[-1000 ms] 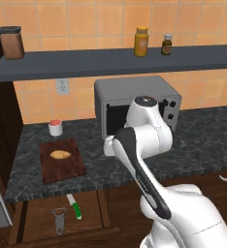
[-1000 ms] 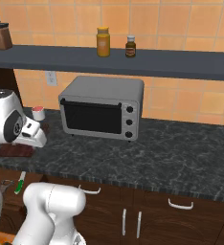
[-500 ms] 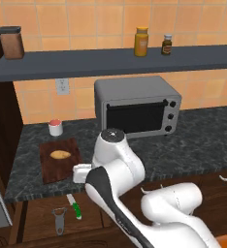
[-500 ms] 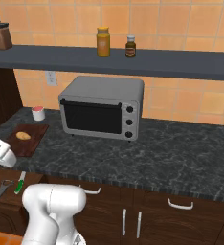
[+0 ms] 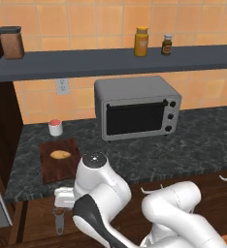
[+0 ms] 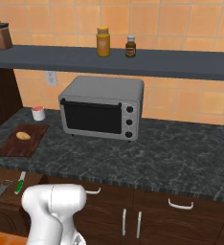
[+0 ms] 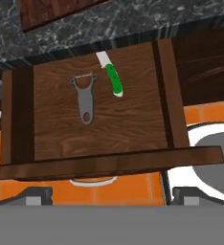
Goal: Place the appropriate cutting tool for cutting the potato skin on the cutting board.
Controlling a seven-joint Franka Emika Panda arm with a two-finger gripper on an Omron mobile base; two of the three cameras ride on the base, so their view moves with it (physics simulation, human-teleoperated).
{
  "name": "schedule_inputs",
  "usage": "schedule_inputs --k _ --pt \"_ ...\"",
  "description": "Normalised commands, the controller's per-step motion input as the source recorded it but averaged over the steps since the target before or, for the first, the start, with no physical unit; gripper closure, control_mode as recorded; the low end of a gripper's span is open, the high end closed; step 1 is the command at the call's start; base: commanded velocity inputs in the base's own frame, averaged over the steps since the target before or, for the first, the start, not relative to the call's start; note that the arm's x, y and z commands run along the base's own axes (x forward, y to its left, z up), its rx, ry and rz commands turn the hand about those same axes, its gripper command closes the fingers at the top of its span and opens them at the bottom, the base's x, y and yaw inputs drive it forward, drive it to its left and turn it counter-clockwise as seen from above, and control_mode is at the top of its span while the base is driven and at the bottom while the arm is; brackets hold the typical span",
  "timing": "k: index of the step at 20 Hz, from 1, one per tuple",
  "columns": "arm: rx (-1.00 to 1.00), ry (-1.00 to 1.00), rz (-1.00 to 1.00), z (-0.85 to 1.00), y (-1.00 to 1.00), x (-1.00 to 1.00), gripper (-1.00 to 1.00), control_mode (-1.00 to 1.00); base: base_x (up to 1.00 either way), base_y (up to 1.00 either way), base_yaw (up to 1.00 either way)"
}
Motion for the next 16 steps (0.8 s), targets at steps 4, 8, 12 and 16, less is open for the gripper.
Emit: schedule_inputs --k 4,8,12,16 --pt "0.00 0.06 0.01 -0.27 0.16 0.00 -1.00 -1.00 0.00 0.00 0.00" --pt "-0.01 0.04 0.02 -0.27 0.00 -0.10 -1.00 -1.00 0.00 0.00 0.00" --pt "-0.02 0.05 0.03 -0.26 0.02 -0.02 -1.00 -1.00 0.00 0.00 0.00" --pt "-0.05 0.00 0.10 -0.21 0.00 0.23 -1.00 -1.00 0.00 0.00 0.00"
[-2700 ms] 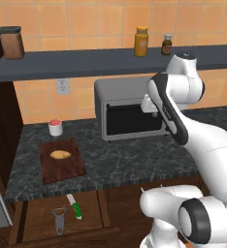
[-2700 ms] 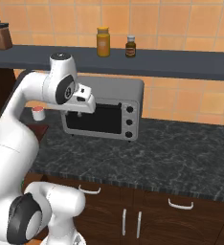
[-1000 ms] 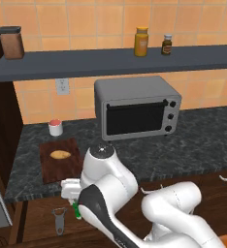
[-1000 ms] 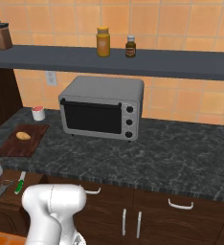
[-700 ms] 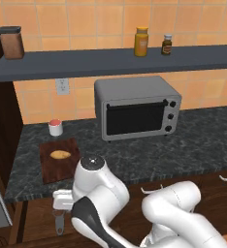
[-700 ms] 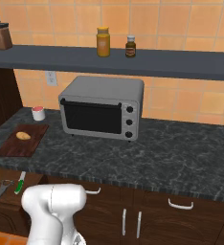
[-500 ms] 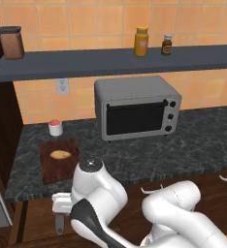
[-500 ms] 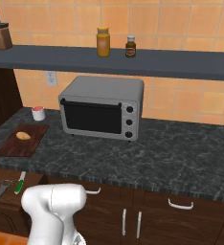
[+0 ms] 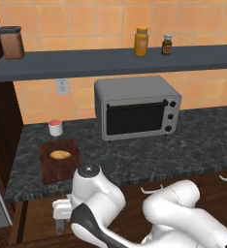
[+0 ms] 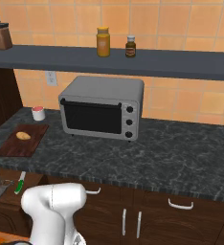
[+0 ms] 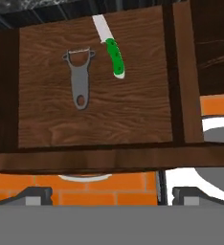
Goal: Place the appropriate cutting tool for cutting the potato skin on the cutting board.
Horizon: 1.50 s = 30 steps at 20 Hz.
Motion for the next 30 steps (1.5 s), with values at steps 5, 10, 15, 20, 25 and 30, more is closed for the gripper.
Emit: schedule_inputs --k 5,10,15,20,25,30 --pt "-0.09 0.04 0.09 -0.34 0.28 0.43 -1.00 -1.00 0.00 0.00 0.00" --pt "-0.03 0.12 0.05 -0.50 0.37 0.48 -1.00 -1.00 0.00 0.00 0.00" --pt "-0.07 0.03 0.01 -0.43 0.25 0.05 -1.00 -1.00 0.00 0.00 0.00" --pt "-0.08 0.00 0.00 -0.33 0.08 -0.04 -1.00 -1.00 0.00 0.00 0.00" --pt "-0.10 0.02 0.00 -0.38 0.00 0.00 -1.00 -1.00 0.00 0.00 0.00" --pt "-0.03 0.04 0.00 -0.23 0.00 -0.07 -1.00 -1.00 0.00 0.00 0.00"
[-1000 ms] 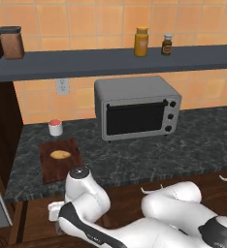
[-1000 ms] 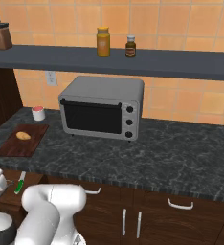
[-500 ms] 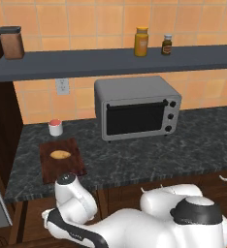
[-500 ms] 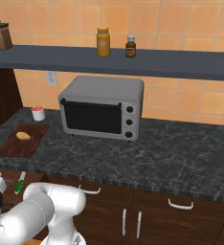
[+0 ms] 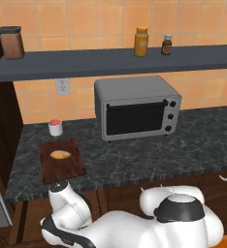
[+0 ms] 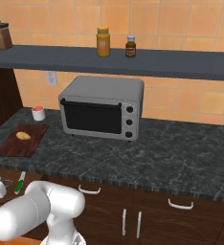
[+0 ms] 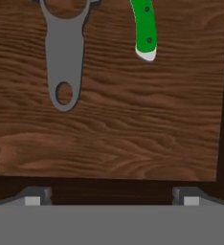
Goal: Place the appropriate cutting tool for cutting the potato skin on the cutting board.
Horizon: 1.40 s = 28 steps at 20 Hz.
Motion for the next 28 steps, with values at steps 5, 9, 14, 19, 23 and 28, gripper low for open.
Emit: schedule_inputs --k 5,9,14,19,23,28 --pt "0.00 0.11 0.00 -0.14 0.00 -0.10 -1.00 -1.00 0.00 0.00 0.00" --pt "0.00 0.09 0.00 -0.10 0.00 -0.13 -1.00 -1.00 0.00 0.00 0.00" --pt "0.00 0.07 0.00 -0.09 0.02 -0.20 -1.00 -1.00 0.00 0.00 0.00" --pt "0.00 0.04 0.00 -0.04 0.03 -0.33 -1.00 -1.00 0.00 0.00 0.00" --pt "0.00 0.00 0.00 0.00 0.10 -0.44 -1.00 -1.00 0.00 0.00 0.00" --pt "0.00 0.00 0.00 0.00 0.03 -0.16 -1.00 -1.00 0.00 0.00 0.00"
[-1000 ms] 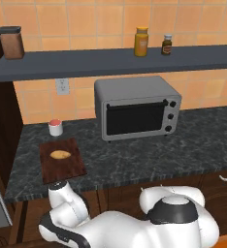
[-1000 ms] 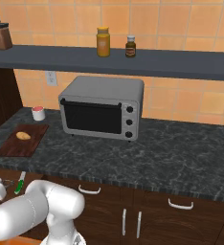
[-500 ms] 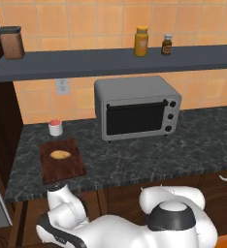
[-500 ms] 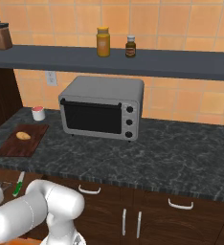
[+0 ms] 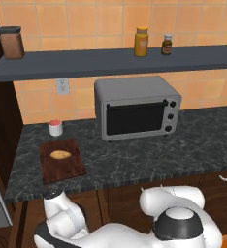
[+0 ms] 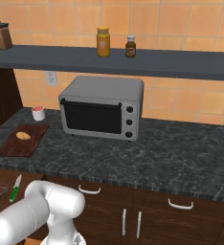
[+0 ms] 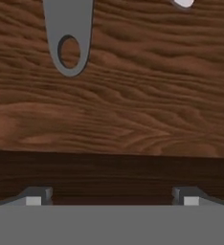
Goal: Place the appropriate cutting tool for cutting the potato skin on the cutting board.
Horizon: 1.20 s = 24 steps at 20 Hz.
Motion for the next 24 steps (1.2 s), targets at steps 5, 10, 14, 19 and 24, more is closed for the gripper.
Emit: schedule_inputs --k 5,10,14,19,24 --pt "0.00 -0.06 0.00 0.05 -0.04 0.53 -1.00 -1.00 0.00 0.00 0.00" --pt "0.00 -0.15 0.00 0.00 0.01 0.37 -1.00 -1.00 0.00 0.00 0.00" --pt "0.00 -0.14 0.00 0.00 0.04 0.38 -1.00 -1.00 0.00 0.00 0.00" --pt "0.00 -0.08 0.00 -0.19 0.11 0.19 -1.00 -1.00 0.00 0.00 0.00" --pt "0.00 -0.07 0.00 -0.23 0.26 0.06 -1.00 -1.00 0.00 0.00 0.00"
